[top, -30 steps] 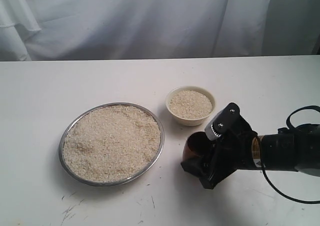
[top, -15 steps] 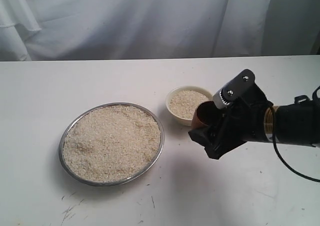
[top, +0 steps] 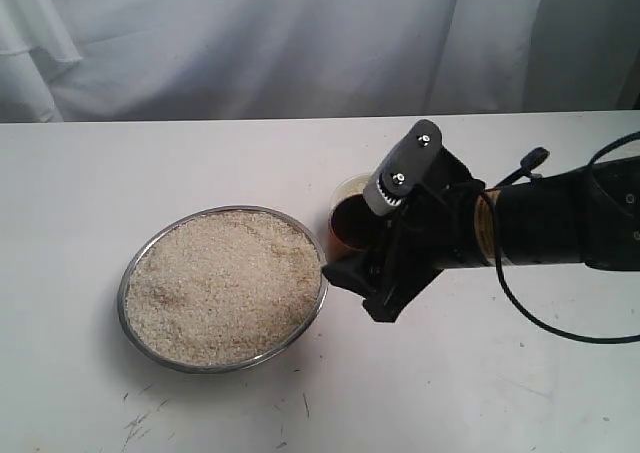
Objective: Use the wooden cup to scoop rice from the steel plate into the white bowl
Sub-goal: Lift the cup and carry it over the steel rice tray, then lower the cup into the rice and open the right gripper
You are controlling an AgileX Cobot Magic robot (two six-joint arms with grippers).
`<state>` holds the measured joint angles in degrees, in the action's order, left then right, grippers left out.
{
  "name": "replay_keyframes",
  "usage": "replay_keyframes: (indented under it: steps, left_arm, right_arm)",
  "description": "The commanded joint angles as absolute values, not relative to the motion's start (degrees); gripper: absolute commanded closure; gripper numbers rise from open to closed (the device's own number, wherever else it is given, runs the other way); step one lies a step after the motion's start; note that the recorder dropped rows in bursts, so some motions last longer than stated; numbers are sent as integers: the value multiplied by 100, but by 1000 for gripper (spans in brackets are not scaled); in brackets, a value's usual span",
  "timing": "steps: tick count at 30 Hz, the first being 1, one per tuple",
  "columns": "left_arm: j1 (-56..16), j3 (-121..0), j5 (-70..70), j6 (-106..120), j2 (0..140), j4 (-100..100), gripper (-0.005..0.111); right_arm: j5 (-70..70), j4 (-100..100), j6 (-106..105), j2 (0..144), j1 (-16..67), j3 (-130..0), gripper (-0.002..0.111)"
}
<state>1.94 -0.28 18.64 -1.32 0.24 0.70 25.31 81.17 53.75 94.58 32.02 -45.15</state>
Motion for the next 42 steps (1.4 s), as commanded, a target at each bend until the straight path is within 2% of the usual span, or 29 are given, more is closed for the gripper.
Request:
replay_keyframes:
  steps: [1, 6, 12, 30, 38, 42]
  left_arm:
    - [177, 0, 1827, -135, 0, 68, 107]
    - [177, 0, 1827, -135, 0, 68, 107]
    - [177, 0, 1827, -135, 0, 68, 107]
    - [177, 0, 1827, -135, 0, 68, 107]
    - [177, 0, 1827, -135, 0, 68, 107]
    - [177, 0, 1827, -135, 0, 68, 107]
  right_arm:
    - [2289, 8114, 5423, 9561, 3472, -4977, 108]
    - [2207, 8440, 5833, 10125, 3739, -5704, 108]
    - [2206, 9995, 7323, 10629, 4047, -6366, 108]
    - [2442, 9995, 7649, 11280, 4167, -6941, 108]
    - [2049, 9995, 7649, 11280, 4167, -6941, 88]
    - [1365, 9995, 7694, 11280, 4167, -6941, 86]
